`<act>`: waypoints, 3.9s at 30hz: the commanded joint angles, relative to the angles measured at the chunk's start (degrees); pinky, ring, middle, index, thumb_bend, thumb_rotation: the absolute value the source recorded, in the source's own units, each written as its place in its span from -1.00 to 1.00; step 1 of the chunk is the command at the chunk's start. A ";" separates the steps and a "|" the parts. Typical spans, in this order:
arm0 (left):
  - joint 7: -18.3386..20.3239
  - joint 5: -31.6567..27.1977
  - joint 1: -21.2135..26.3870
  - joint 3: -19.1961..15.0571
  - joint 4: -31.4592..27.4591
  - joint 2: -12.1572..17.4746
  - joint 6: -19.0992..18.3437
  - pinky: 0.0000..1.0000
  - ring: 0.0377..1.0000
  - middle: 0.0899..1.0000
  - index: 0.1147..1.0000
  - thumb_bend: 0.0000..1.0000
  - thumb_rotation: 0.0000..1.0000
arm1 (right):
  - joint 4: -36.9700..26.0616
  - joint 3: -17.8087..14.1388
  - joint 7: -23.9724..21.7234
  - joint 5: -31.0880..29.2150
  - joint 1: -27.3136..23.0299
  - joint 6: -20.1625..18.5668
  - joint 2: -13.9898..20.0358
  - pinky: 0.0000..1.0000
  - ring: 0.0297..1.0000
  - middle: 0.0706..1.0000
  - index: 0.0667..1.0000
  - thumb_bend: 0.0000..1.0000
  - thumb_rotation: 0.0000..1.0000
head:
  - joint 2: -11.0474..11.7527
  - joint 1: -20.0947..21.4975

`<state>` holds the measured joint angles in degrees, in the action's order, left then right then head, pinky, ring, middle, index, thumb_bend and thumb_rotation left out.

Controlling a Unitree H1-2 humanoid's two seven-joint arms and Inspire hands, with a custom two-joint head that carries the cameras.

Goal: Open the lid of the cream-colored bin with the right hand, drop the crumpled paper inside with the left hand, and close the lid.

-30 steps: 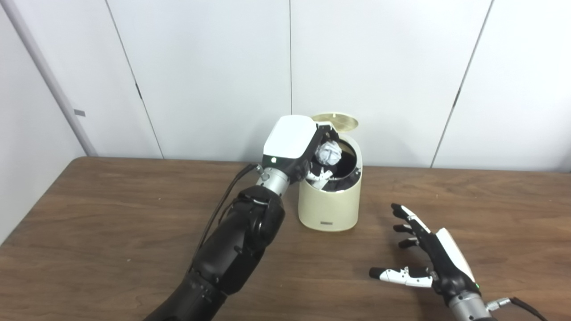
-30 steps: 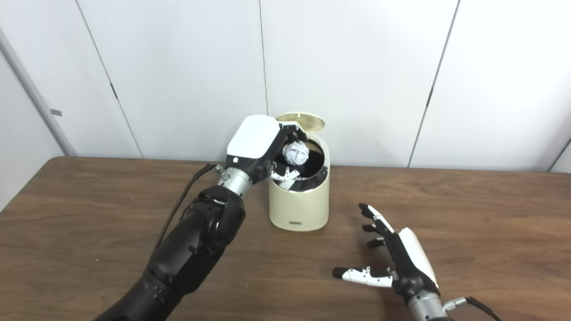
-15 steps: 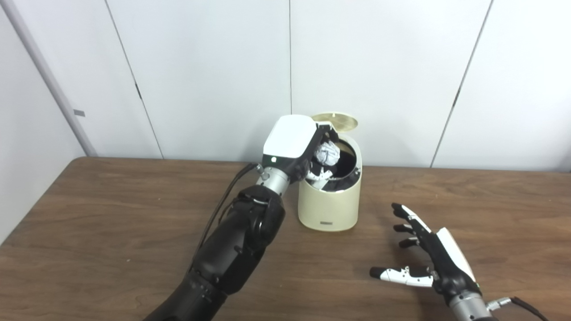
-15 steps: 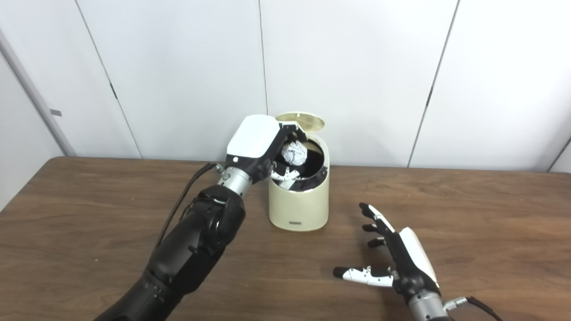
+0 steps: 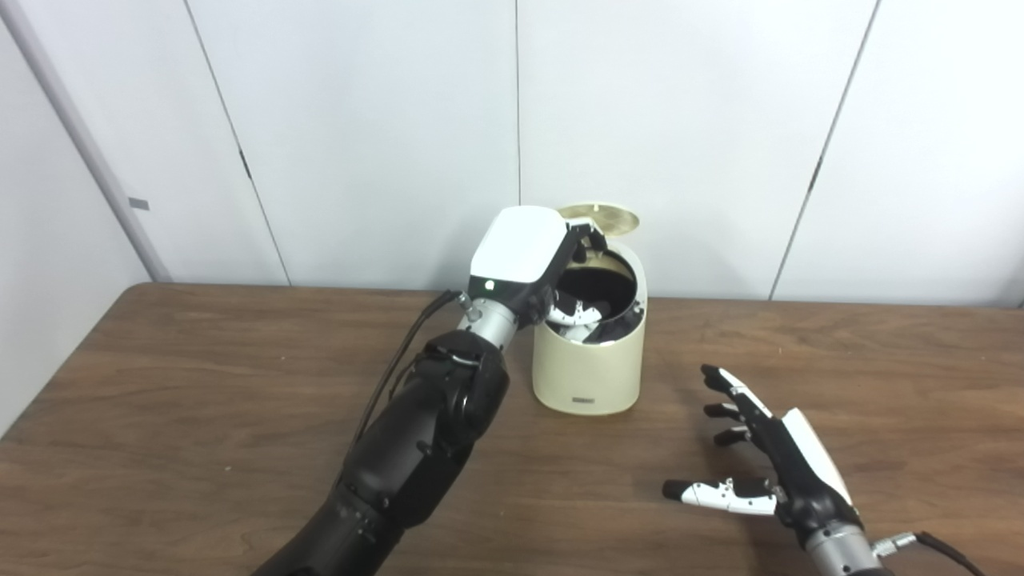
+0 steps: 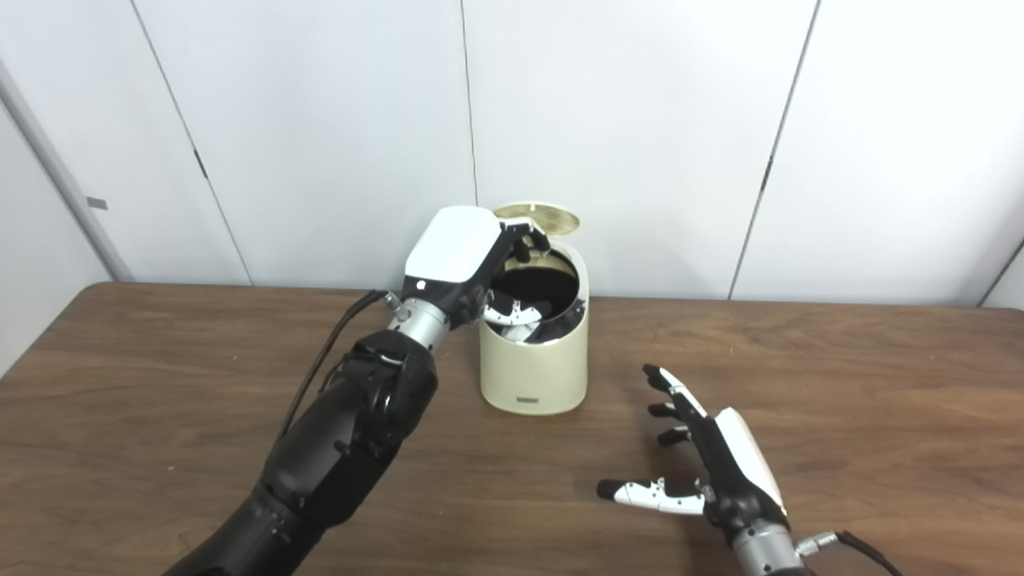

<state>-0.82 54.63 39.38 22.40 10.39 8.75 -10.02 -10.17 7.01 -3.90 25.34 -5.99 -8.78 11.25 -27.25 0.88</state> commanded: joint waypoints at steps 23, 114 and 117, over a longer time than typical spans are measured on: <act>-5.94 -9.39 -4.25 -5.27 -5.21 -0.62 8.15 -0.44 -0.31 -0.14 -0.01 -0.01 -1.00 | -1.62 -2.66 3.57 -1.88 -1.99 4.09 -1.26 0.21 0.52 0.72 0.71 0.53 -0.54 | -0.19 0.27; -8.12 -31.70 -29.73 -16.05 -10.96 -6.58 17.10 0.06 0.30 0.45 0.56 0.63 -1.00 | 6.50 11.37 -17.52 13.98 -43.32 -3.21 7.64 0.46 0.71 0.73 0.71 0.60 -0.14 | 2.52 1.46; -8.13 -31.36 -29.69 -15.98 -10.92 -6.53 16.93 0.06 0.29 0.45 0.56 0.62 -1.00 | 5.81 11.45 -18.40 14.45 -42.81 -3.55 7.86 0.56 0.74 0.71 0.70 0.60 -0.14 | 2.52 1.46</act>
<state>-8.60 22.79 8.06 6.24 1.49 2.31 5.82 -2.30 18.99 -22.62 39.32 -45.99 -12.96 18.49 -24.70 2.29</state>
